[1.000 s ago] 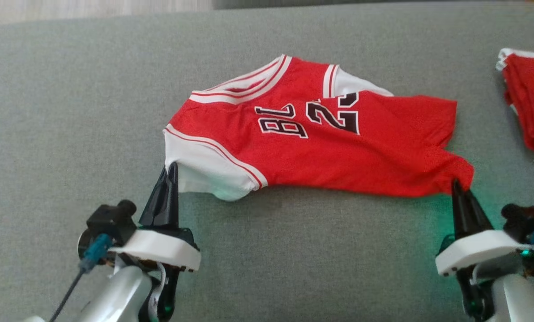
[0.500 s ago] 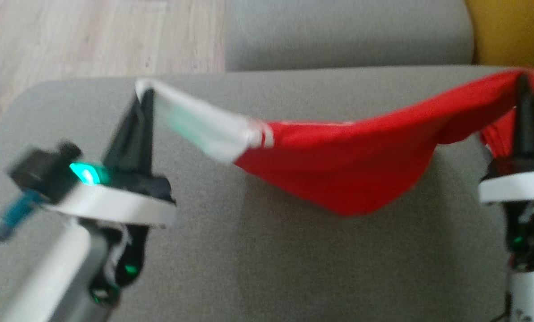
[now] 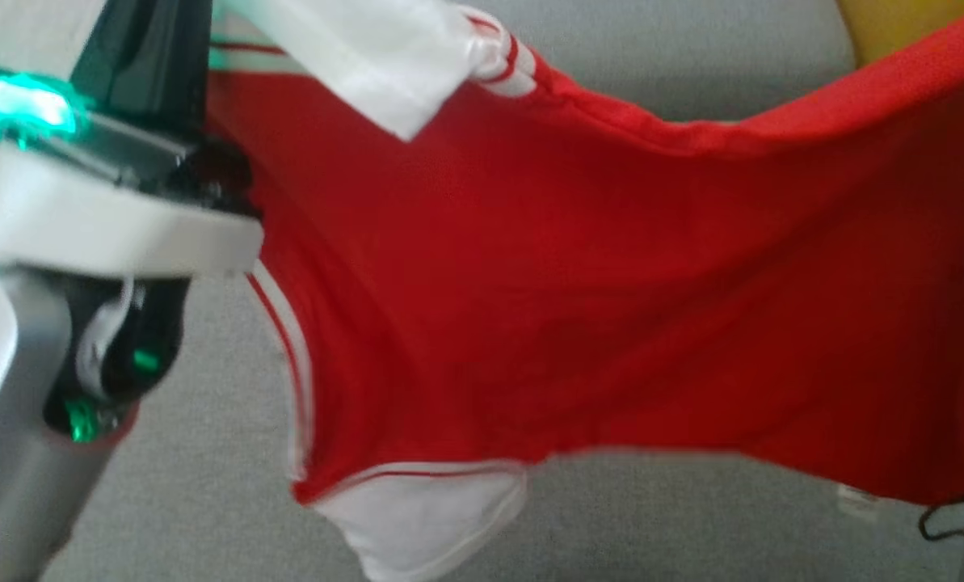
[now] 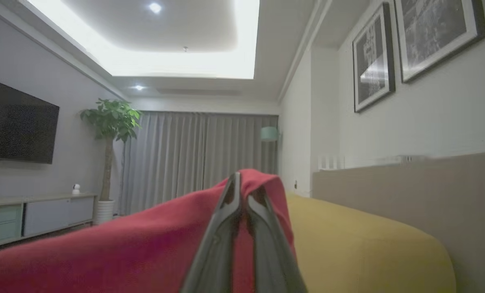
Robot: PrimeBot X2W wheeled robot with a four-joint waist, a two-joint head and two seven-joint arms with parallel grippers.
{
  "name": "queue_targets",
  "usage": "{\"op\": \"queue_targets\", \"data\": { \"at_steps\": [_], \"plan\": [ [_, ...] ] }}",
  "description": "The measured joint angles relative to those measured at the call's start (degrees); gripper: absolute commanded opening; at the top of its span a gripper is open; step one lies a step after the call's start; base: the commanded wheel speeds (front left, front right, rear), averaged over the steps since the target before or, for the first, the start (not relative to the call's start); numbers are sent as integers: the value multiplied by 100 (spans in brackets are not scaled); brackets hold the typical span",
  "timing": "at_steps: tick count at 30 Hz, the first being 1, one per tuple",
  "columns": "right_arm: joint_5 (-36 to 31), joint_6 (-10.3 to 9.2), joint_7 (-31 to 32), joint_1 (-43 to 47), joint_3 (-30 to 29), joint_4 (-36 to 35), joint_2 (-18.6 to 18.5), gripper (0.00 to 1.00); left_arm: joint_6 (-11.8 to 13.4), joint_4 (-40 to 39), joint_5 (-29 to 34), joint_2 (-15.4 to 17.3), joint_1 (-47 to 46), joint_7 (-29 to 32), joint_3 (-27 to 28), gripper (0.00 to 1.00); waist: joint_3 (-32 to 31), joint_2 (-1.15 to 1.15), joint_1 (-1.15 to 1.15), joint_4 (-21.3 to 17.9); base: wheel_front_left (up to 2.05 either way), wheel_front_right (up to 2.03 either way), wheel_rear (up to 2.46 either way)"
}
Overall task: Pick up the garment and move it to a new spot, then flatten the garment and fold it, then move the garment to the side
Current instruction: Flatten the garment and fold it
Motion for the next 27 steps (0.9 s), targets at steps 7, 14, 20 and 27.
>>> {"op": "queue_targets", "data": {
  "at_steps": [7, 14, 20, 27],
  "plan": [
    [-30, 0, 181, -1098, 393, 1256, -312, 0, -357, 1227, 13, -154, -1162, 196, -126, 0, 715, 0, 2, -49, 0, 0, 0],
    [-248, 0, -127, -3104, 690, 2774, -515, 0, -625, 2694, 371, -475, -2919, 186, -181, 0, 1525, 0, 4, -116, 0, 0, 0],
    [-831, 0, -701, -4809, 872, 4612, -515, 0, -810, 4273, 920, -766, -4324, -535, -177, 0, 2132, -1, 3, -212, 0, 0, 0],
    [-1679, 0, -1199, -5666, 806, 6033, -511, 0, -1113, 5554, 1012, -1332, -4777, -1145, -324, 0, 2555, 0, 0, -79, 0, 0, 0]
  ]
}}
